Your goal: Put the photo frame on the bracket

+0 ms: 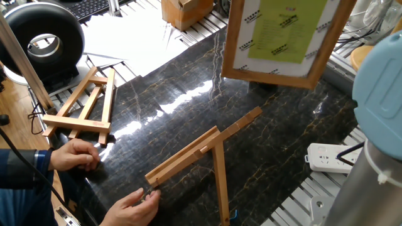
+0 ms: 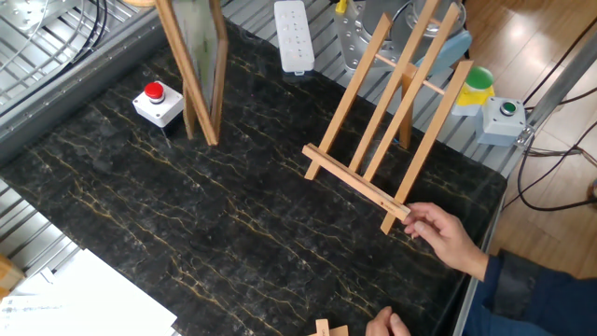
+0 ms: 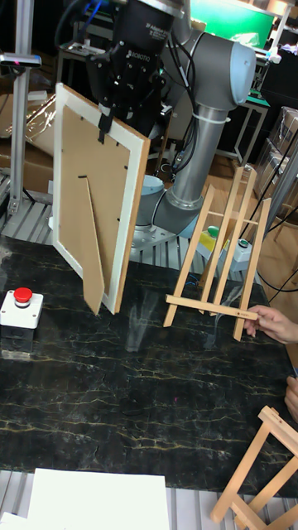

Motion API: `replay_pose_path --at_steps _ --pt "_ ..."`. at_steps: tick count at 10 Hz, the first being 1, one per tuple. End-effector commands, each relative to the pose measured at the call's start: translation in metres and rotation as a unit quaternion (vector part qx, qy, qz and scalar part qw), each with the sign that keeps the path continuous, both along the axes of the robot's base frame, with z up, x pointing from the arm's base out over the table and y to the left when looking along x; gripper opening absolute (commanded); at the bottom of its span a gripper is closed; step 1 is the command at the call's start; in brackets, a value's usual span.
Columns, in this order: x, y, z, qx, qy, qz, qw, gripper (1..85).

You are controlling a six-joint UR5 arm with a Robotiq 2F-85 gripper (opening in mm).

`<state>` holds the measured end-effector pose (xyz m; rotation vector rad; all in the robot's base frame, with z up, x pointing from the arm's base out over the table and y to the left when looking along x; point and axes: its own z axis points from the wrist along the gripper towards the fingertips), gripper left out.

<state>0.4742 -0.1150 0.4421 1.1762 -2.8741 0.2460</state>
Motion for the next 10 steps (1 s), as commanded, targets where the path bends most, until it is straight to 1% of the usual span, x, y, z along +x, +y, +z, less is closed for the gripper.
replay_pose_path --at_steps 1,2,3,4,5,6,7,8,9,10 --pt "0.010 -0.008 0.009 -0.029 -0.003 0.146 0.9888 1.0" --pt "0.012 -0.012 0.013 -0.039 -0.003 0.178 0.9833 1.0" --pt "0.013 -0.013 0.015 -0.045 -0.003 0.199 0.9789 1.0" --pt "0.014 -0.011 0.016 -0.044 -0.005 0.219 0.9747 1.0" --pt "0.018 -0.008 0.017 -0.040 -0.009 0.244 0.9690 1.0" --pt "0.020 -0.005 0.017 -0.037 -0.010 0.271 0.9618 1.0" --pt "0.022 -0.005 0.018 -0.038 -0.011 0.298 0.9536 1.0" --pt "0.023 -0.009 0.022 -0.043 -0.007 0.334 0.9414 1.0" --pt "0.024 -0.011 0.024 -0.045 -0.005 0.362 0.9310 1.0" --pt "0.025 -0.013 0.025 -0.046 -0.003 0.380 0.9237 1.0"
